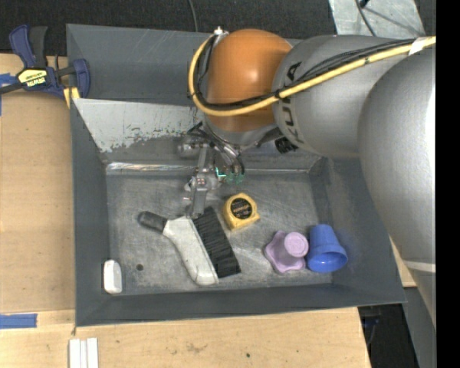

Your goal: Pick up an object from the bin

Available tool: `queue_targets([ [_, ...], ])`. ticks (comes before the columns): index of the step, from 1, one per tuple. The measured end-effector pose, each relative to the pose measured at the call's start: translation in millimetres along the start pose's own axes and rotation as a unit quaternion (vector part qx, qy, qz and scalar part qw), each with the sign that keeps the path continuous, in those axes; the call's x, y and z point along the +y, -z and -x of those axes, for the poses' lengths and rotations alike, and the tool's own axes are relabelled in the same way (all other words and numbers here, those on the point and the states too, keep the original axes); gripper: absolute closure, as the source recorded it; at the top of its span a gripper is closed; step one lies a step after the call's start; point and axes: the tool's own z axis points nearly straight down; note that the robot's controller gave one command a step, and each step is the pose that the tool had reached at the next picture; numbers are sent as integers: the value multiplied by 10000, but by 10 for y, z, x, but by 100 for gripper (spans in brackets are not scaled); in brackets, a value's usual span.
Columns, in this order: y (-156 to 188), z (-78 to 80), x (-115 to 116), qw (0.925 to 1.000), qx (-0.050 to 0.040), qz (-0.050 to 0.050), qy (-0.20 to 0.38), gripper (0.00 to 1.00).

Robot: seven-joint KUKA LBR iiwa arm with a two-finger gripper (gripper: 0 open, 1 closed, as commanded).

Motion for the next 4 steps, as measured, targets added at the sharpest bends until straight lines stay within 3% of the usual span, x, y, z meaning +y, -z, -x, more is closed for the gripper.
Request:
queue_targets([
  [1, 48, 19, -4, 10000, -39, 5, -10, 0],
  [2, -127, -423, -125, 9993, -51, 1, 373, 0],
  [3, -122, -735, 40, 9924, -28, -7, 1228, 0],
  [4, -206, -799, 164, 9946, -32, 1, 1038, 0],
])
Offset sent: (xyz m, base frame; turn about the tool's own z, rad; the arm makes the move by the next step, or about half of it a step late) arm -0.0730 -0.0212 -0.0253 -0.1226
